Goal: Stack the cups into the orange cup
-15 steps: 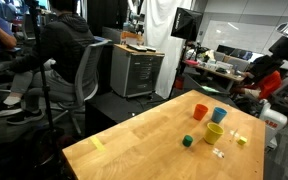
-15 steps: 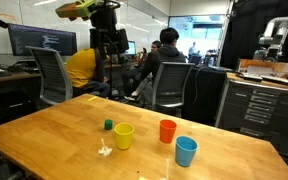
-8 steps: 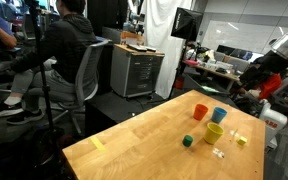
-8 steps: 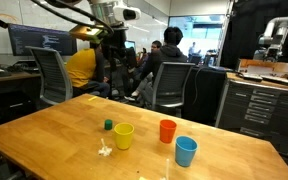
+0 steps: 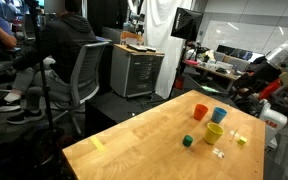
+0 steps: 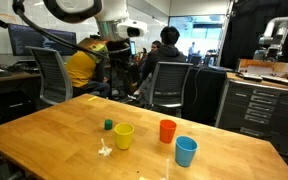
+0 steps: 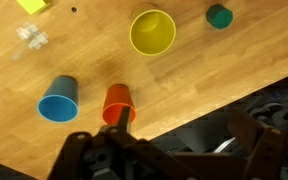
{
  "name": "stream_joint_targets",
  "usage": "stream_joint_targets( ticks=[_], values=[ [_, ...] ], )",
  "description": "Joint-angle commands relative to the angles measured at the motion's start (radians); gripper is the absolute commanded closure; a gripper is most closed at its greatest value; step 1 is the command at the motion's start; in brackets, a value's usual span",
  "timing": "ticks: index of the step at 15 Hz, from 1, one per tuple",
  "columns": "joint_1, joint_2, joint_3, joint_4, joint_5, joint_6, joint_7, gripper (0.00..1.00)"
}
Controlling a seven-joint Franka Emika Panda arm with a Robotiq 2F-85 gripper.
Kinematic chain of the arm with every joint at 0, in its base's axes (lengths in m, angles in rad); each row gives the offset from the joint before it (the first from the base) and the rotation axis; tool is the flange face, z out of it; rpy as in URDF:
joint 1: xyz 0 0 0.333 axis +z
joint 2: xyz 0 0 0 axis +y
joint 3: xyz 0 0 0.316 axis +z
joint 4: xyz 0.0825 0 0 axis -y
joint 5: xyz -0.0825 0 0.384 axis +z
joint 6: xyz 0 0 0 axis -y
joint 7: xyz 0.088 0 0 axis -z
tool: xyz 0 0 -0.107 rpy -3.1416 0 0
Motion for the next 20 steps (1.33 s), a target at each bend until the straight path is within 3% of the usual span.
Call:
stream_joint_targets(
  ticks=[1, 14, 20],
  values=[
    [-0.015, 0.058, -0.003, 0.044, 0.101, 0.003, -0.051, 0.0],
    [-0.1, 0.293, 0.053, 0.187, 0.265, -0.046, -0.159, 0.0],
    [-0.112, 0.38, 0.075, 0.23, 0.264, -0.058, -0.159, 0.0]
  ],
)
